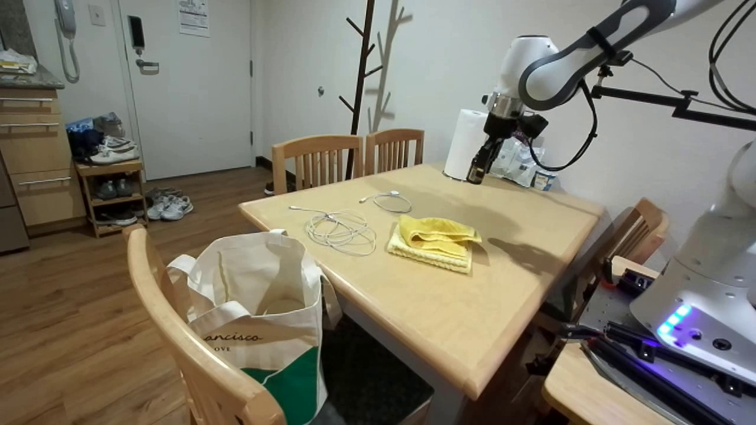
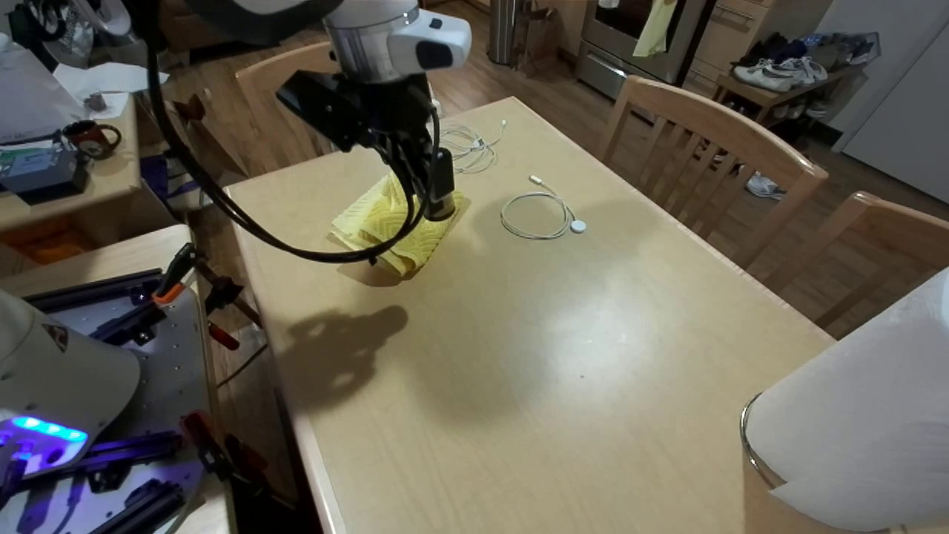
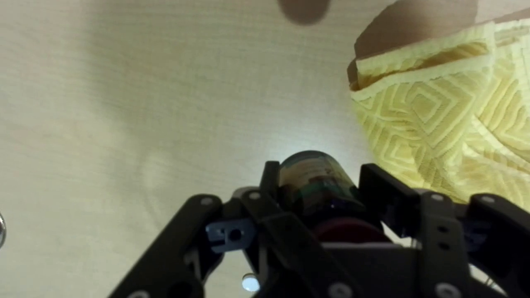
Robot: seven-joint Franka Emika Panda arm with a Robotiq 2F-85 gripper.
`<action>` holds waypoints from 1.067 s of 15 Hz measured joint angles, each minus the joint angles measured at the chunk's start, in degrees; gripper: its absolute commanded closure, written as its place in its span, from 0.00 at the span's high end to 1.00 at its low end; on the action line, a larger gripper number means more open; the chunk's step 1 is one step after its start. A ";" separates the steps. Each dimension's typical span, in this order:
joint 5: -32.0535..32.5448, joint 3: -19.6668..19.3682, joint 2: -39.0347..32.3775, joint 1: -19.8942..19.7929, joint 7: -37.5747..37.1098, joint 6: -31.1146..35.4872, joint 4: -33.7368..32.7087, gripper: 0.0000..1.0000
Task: Move the bottle closer to the right white cable
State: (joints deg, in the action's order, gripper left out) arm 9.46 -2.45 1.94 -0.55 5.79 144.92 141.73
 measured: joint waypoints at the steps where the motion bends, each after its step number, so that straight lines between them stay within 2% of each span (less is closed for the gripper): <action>1: 0.00 0.53 -0.49 0.36 0.00 0.00 -0.53 0.53; 4: -0.01 1.14 -1.42 0.91 0.00 0.00 -1.45 0.53; 5: -0.01 1.13 -1.54 0.90 0.00 0.00 -1.51 0.28; 11: 0.02 1.43 -2.79 0.90 -0.58 -0.38 -3.65 0.28; 16: 4.78 1.62 -14.10 2.21 -7.97 -6.58 -18.63 0.28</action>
State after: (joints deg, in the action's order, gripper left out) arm 14.23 -0.83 -12.15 1.66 -2.18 138.35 123.09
